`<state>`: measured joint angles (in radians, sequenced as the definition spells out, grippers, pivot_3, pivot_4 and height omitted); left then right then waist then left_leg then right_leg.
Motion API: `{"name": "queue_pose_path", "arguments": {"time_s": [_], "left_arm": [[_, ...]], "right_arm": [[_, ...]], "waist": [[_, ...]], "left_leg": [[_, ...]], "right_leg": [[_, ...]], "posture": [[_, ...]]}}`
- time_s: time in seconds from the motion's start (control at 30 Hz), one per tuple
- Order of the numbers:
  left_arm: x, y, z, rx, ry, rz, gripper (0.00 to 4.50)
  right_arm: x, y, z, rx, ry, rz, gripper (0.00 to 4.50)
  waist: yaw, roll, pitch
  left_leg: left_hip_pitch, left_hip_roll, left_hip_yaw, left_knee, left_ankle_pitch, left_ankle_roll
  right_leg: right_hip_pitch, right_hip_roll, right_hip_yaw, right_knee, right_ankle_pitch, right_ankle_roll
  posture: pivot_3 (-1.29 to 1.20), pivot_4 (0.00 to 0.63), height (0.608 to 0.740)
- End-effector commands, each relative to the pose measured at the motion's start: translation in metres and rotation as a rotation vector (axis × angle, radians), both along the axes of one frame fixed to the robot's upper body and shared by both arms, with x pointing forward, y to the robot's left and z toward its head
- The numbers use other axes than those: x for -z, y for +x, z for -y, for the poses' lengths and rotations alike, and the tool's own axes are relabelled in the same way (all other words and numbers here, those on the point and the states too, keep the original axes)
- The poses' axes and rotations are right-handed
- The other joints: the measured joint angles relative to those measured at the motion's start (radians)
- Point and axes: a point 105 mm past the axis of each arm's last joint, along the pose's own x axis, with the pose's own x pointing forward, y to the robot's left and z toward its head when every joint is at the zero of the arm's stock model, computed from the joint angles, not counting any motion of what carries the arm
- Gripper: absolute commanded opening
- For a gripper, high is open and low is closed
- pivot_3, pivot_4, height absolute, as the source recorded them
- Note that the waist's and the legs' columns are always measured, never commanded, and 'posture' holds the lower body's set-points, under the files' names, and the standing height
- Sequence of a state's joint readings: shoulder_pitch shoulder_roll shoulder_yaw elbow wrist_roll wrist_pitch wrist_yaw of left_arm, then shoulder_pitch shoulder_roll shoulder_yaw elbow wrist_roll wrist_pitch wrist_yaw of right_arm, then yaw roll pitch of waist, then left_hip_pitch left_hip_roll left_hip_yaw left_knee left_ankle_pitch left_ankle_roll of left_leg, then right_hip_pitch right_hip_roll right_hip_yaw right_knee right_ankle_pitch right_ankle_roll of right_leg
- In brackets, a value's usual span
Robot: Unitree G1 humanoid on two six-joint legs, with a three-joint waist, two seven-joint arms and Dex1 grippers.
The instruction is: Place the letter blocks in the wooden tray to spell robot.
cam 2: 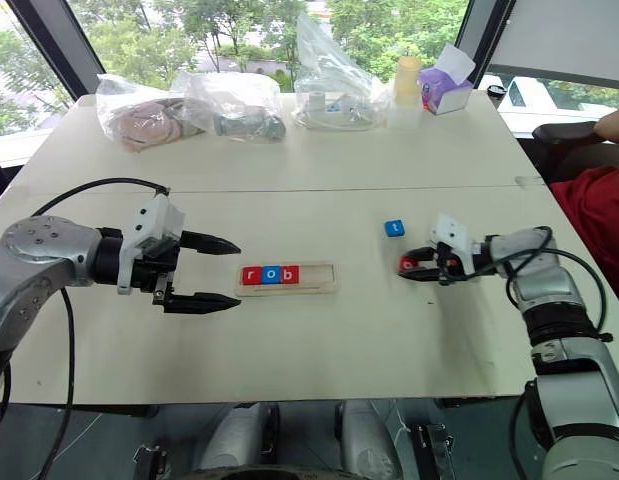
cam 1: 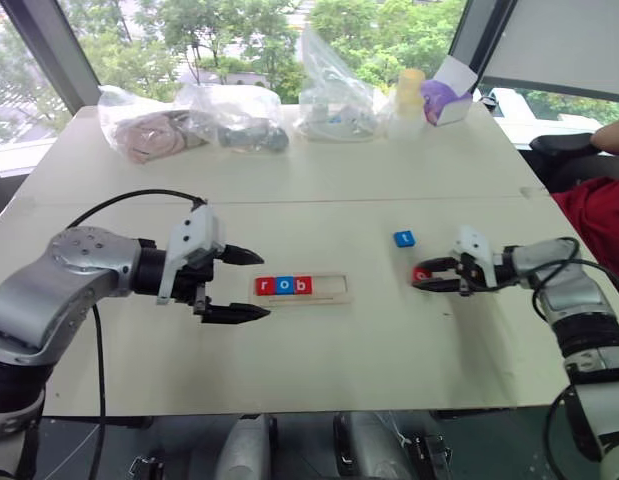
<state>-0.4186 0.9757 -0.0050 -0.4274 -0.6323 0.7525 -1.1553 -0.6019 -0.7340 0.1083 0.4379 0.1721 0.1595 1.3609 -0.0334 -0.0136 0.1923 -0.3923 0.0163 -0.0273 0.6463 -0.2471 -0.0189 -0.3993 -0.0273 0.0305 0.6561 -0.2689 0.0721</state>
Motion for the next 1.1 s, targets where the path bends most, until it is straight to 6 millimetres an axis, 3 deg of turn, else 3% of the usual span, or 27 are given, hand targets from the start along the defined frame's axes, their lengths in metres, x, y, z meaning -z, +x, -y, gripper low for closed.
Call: {"name": "queue_pose_path", "arguments": {"time_s": [0.03,0.23,0.33,0.6,1.1], "left_arm": [[-0.001,0.006,-0.02,-0.049,0.045,0.028,4.5],[0.007,0.004,-0.032,-0.067,0.091,0.022,4.5],[0.008,0.002,-0.035,-0.084,0.1,0.031,4.5],[0.012,-0.001,-0.032,-0.111,0.085,0.04,4.5],[0.016,-0.001,-0.029,-0.115,0.083,0.043,4.5]], "right_arm": [[-0.025,-0.002,-0.051,-0.111,0.035,0.073,1.19],[-0.014,0.005,-0.107,-0.155,0.007,0.069,1.19],[-0.008,0.008,-0.123,-0.185,-0.031,0.08,1.19],[0.004,0.003,-0.131,-0.235,-0.086,0.049,1.19],[0.007,0.002,-0.136,-0.252,-0.079,0.036,1.19]], "waist": [[-0.007,0.0,0.0],[-0.007,0.0,0.0],[-0.003,0.0,0.0],[0.004,0.0,0.0],[-0.001,0.0,0.0]], "left_leg": [[0.0,0.0,0.0,0.0,0.0,0.0],[-0.002,0.0,0.0,-0.001,0.0,0.0],[-0.008,0.0,0.0,0.0,0.0,0.0],[-0.014,-0.001,0.0,0.002,0.0,0.0],[-0.014,-0.001,0.0,0.002,0.0,0.0]], "right_leg": [[0.0,0.0,0.0,0.0,0.0,0.0],[-0.004,0.0,-0.001,0.001,0.0,0.0],[-0.009,-0.001,-0.001,0.001,0.0,0.0],[-0.014,-0.002,-0.001,0.001,0.0,0.0],[-0.014,-0.001,-0.002,0.001,0.001,0.001]], "posture": [[0.0,0.15,0.74],[0.0,0.15,0.74],[0.0,0.15,0.74],[0.0,0.15,0.74],[0.0,0.15,0.74]]}}
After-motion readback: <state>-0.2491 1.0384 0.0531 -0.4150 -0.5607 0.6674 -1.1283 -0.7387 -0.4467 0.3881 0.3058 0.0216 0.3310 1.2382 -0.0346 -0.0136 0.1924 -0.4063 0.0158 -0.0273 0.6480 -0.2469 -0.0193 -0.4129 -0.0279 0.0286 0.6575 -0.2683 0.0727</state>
